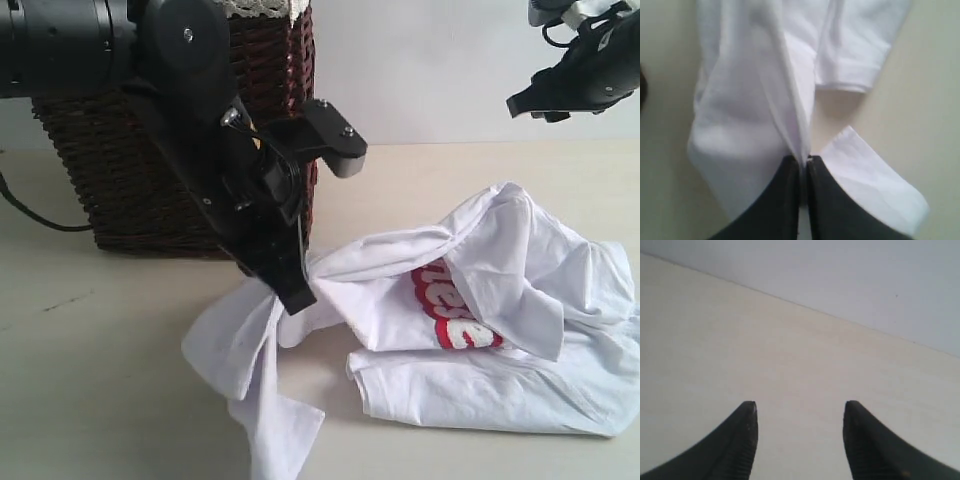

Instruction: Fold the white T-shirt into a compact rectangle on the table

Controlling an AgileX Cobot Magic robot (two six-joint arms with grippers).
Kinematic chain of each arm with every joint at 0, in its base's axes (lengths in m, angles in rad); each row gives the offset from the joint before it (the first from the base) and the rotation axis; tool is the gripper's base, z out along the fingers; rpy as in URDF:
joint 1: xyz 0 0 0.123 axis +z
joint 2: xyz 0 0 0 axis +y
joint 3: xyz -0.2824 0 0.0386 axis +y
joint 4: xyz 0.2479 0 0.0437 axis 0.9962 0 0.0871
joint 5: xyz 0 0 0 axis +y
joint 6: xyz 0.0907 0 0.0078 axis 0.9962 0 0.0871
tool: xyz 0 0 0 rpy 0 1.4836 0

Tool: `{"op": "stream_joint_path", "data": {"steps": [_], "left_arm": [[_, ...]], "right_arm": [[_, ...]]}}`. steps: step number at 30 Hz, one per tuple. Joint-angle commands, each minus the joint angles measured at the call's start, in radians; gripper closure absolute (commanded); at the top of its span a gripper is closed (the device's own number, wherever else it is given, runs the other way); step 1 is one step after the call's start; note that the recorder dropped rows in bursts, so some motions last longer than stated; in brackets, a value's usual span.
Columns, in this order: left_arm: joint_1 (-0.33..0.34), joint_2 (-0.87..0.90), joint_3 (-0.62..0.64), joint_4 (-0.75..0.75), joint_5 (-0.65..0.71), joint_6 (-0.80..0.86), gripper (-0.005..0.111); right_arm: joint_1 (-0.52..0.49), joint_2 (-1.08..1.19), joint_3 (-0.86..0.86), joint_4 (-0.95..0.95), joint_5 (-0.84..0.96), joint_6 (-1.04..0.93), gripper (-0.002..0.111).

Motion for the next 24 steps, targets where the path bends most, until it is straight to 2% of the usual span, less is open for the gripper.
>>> {"op": "stream_joint_path", "data": {"steps": [1, 3, 5, 7, 9, 10, 13, 16, 18, 21, 22, 24], "left_arm": [[0.018, -0.049, 0.002, -0.022, -0.170, -0.009, 0.106], [0.018, -0.089, 0.002, -0.024, -0.174, -0.007, 0.098], [0.018, -0.121, 0.002, -0.010, -0.138, -0.007, 0.081], [0.020, -0.139, 0.002, -0.005, -0.105, -0.013, 0.059], [0.027, -0.145, 0.002, -0.001, -0.102, -0.039, 0.048], [0.033, -0.149, 0.002, -0.001, -0.083, -0.059, 0.045], [0.040, -0.162, 0.004, -0.010, -0.031, -0.059, 0.051], [0.040, -0.202, 0.037, -0.039, -0.042, -0.055, 0.067], [0.040, -0.254, 0.090, -0.069, -0.099, -0.052, 0.080], [0.040, -0.382, 0.210, -0.106, -0.266, -0.054, 0.104], [0.040, -0.490, 0.306, -0.126, -0.395, -0.056, 0.107], [0.040, -0.652, 0.444, -0.169, -0.571, -0.058, 0.107]], "right_arm": [[-0.003, -0.035, -0.006, -0.124, 0.117, 0.028, 0.056], [-0.003, -0.051, -0.006, -0.134, 0.146, 0.032, 0.056], [-0.001, -0.071, -0.006, -0.132, 0.168, 0.056, 0.056], [-0.001, -0.096, -0.006, -0.094, 0.206, 0.056, 0.056], [-0.001, -0.118, -0.006, -0.072, 0.249, 0.052, 0.057], [-0.001, -0.136, -0.006, 0.001, 0.302, -0.007, 0.057], [-0.001, -0.170, -0.002, 0.218, 0.430, -0.195, 0.057], [-0.001, -0.202, -0.002, 0.308, 0.547, -0.253, 0.057], [-0.001, -0.238, 0.006, 0.341, 0.586, -0.286, 0.057], [-0.001, -0.315, 0.033, 0.372, 0.586, -0.318, 0.057], [-0.001, -0.356, 0.053, 0.382, 0.567, -0.336, 0.059], [-0.001, -0.424, 0.082, 0.397, 0.510, -0.338, 0.061]]}}
